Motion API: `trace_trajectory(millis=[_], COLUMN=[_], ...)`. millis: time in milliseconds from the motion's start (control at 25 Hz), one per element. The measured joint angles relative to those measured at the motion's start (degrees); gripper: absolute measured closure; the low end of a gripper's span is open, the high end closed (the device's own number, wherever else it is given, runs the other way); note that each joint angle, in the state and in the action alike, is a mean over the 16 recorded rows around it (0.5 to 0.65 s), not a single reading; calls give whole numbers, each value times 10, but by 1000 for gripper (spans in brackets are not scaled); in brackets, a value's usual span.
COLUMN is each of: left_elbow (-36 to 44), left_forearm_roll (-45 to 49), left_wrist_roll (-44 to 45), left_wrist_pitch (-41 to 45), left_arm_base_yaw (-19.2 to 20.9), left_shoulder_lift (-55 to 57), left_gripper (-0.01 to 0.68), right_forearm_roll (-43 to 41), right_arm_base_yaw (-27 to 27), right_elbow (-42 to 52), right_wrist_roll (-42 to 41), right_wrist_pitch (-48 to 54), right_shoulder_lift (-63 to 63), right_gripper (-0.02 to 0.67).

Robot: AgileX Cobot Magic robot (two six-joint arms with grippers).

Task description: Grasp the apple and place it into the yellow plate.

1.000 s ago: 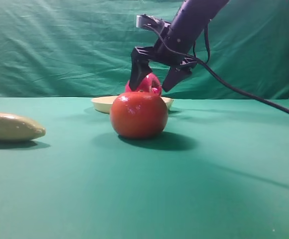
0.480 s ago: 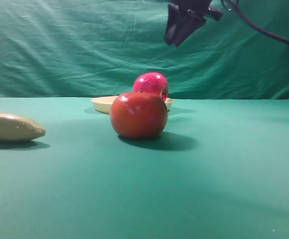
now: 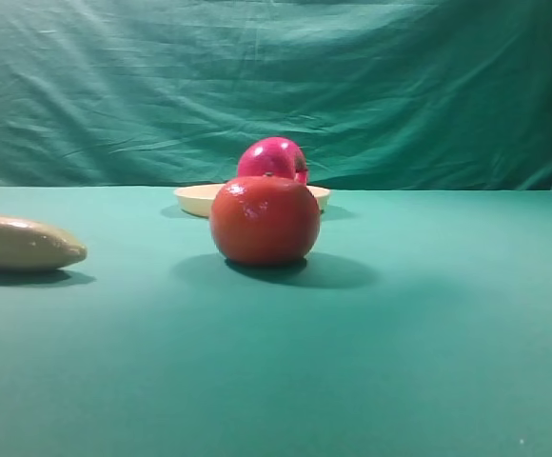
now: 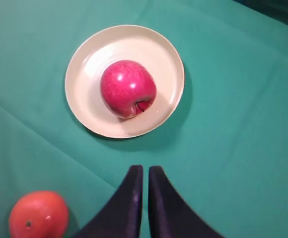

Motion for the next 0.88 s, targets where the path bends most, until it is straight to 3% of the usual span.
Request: trace_trajectory(millis=[440, 880], left_elbow=[0, 0], left_forearm_roll=[0, 0], left_wrist_roll=[0, 0], left_wrist_pitch=[0, 0], left_arm_base_yaw=[0, 0], left_shoulder_lift=[0, 0], left_gripper=[516, 516], right_forearm_roll=[-17, -92], right_arm_base_yaw=[0, 0], right_elbow=[327, 420], right_wrist_roll=[0, 1], right_wrist_pitch=[-128, -59], right_shoulder_lift=[-323, -527], right_gripper=[649, 649])
